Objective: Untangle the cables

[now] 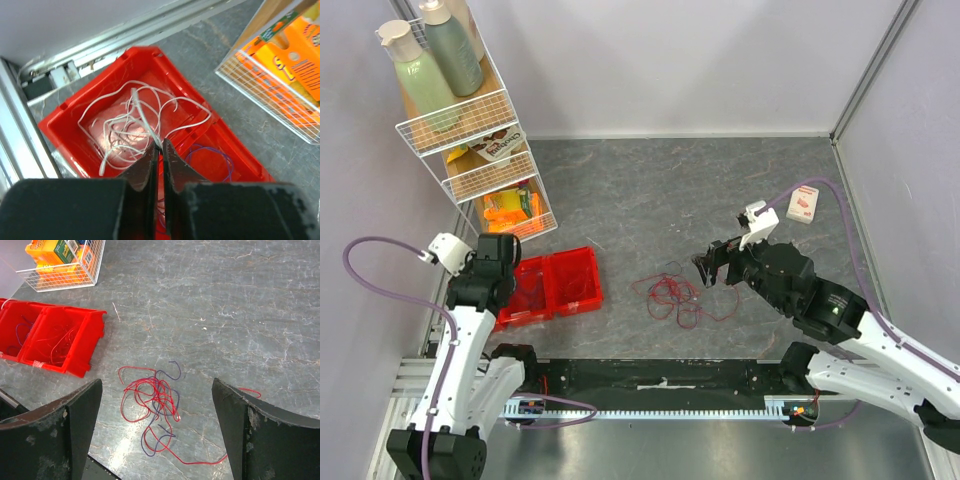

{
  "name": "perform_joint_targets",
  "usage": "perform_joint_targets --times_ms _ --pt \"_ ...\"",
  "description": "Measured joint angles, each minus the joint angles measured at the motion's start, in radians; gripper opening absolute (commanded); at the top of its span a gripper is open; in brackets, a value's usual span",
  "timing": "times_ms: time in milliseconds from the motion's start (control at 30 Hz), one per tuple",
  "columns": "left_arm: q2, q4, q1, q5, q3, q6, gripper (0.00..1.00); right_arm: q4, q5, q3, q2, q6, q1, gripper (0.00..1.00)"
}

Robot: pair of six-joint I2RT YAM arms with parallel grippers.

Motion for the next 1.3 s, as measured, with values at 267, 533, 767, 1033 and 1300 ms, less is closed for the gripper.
perform_joint_targets --times_ms 267,533,767,1033,1300 --pt "-0.056 -0.089 0.004 -0.005 -0.059 -0.199 0.83 0.0 -0.033 -0.016 0.02 0.04 0.0 0.98" --pt "-0.106 -0.041 0.004 0.038 -0.037 -0.153 0.91 -0.008 -0.047 -0.065 0.008 0.075 0.0 0.98" --pt "-0.244 0.159 0.004 0.293 -0.011 0.018 0.72 -0.006 -0.045 -0.07 0.119 0.121 0.0 0.98" --pt "-0.058 0.531 -0.097 0.942 -0.036 0.151 0.68 -0.045 -0.011 -0.082 0.331 0.252 -0.055 0.95" --pt "0.166 0.747 -0.668 1.027 -0.038 0.293 0.68 -0.049 -0.074 -0.257 0.346 0.326 -0.408 0.84"
